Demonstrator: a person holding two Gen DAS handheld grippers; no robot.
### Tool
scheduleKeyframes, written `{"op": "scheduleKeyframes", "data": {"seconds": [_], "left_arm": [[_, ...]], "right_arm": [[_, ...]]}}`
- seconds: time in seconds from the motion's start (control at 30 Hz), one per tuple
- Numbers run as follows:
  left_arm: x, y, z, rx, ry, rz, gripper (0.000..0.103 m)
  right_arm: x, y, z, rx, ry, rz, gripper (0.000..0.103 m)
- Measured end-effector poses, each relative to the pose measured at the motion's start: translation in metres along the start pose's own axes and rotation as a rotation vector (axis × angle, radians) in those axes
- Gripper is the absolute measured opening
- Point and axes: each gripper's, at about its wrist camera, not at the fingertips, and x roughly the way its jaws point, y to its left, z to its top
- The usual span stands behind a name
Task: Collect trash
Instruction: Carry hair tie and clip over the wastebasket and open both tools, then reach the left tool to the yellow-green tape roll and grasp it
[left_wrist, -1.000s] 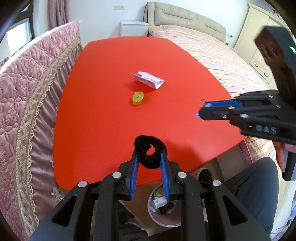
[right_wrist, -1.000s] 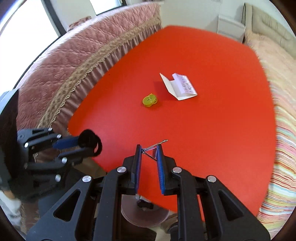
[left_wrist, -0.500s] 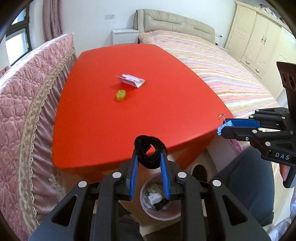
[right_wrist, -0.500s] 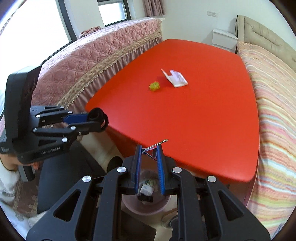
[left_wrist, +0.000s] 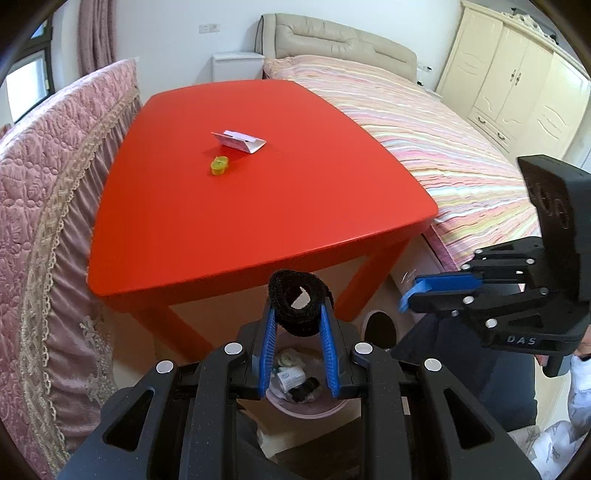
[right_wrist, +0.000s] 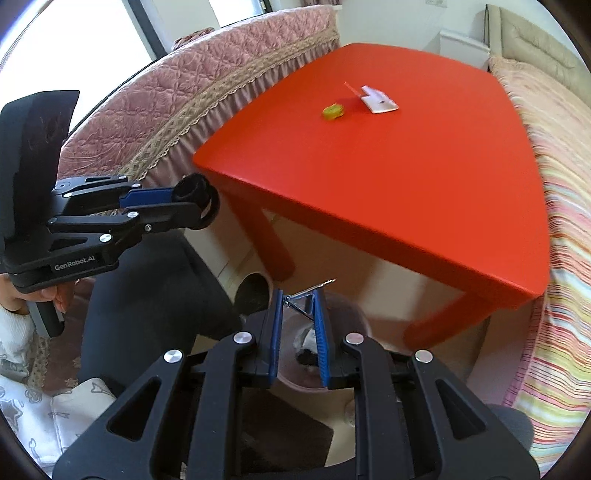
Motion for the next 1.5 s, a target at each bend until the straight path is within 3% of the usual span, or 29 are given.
{"op": "scheduleKeyframes", "data": {"seconds": [0.03, 0.07, 0.1, 0.2, 0.37, 0.47, 0.53, 0.63, 0.8, 1.2, 1.5], "left_arm": [[0.0, -0.001, 0.0, 0.001, 0.0, -0.004, 0.023], [0.0, -0.001, 0.0, 0.003, 0.0, -0.007, 0.023], [-0.001, -0.002, 0.0, 0.006, 0.0, -0.009, 0.023], [0.0, -0.005, -0.001, 0.013, 0.004, -0.018, 0.023], [0.003, -0.014, -0.002, 0.037, 0.018, -0.045, 0.023], [0.008, -0.02, -0.002, 0.056, 0.03, -0.067, 0.031], [0.01, -0.023, -0.003, 0.059, 0.034, -0.076, 0.061], [0.013, -0.024, -0.003, 0.053, 0.029, -0.089, 0.084], [0.014, -0.022, -0.003, 0.042, 0.022, -0.053, 0.095], [0.006, -0.004, 0.005, 0.006, -0.015, -0.007, 0.095], [0.002, 0.02, 0.03, -0.024, -0.049, 0.03, 0.095]], "right_arm": [[0.0, -0.001, 0.0, 0.008, -0.003, -0.004, 0.045], [-0.002, -0.004, 0.0, 0.025, -0.014, 0.002, 0.072], [-0.004, -0.005, 0.0, 0.034, -0.022, 0.007, 0.081], [-0.01, -0.011, 0.0, 0.063, -0.043, -0.006, 0.091], [-0.025, -0.02, -0.002, 0.1, -0.082, -0.036, 0.096], [-0.032, -0.025, -0.004, 0.118, -0.096, -0.048, 0.096], [-0.034, -0.028, -0.005, 0.127, -0.102, -0.049, 0.097], [-0.037, -0.032, -0.008, 0.139, -0.107, -0.052, 0.097], [-0.037, -0.032, -0.01, 0.144, -0.11, -0.056, 0.098], [-0.036, -0.033, -0.003, 0.14, -0.111, -0.054, 0.099], [-0.041, -0.038, 0.028, 0.112, -0.129, -0.073, 0.1]]}}
